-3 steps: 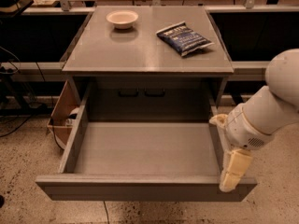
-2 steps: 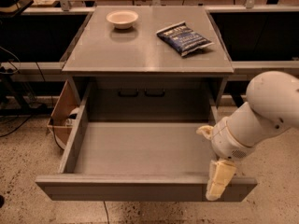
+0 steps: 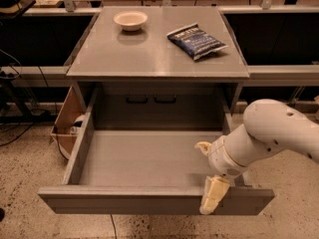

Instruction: Close top drawer

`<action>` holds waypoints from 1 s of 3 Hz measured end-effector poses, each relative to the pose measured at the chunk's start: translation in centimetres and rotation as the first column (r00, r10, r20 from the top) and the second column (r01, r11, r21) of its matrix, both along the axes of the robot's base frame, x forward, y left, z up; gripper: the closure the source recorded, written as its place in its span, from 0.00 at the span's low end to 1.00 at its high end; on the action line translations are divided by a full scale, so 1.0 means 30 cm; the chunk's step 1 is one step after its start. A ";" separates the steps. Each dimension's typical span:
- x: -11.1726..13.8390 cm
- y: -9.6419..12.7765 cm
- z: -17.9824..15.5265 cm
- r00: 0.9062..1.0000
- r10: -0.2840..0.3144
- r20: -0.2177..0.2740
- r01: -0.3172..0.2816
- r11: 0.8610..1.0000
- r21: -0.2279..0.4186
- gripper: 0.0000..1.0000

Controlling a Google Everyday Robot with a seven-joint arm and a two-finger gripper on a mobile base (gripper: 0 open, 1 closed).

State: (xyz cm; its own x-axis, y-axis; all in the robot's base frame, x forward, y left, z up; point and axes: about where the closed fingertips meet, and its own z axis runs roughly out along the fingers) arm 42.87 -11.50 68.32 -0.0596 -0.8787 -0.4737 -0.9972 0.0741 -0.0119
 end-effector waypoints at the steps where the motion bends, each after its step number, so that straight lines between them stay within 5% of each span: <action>1: 0.055 0.055 -0.027 1.000 0.005 0.025 -0.006 0.999 0.049 0.18; 3: 0.094 0.098 0.001 0.999 0.019 0.044 -0.023 0.996 0.083 0.71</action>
Offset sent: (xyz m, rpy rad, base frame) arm 0.0600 0.0597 -0.0124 0.1524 -0.0835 0.0510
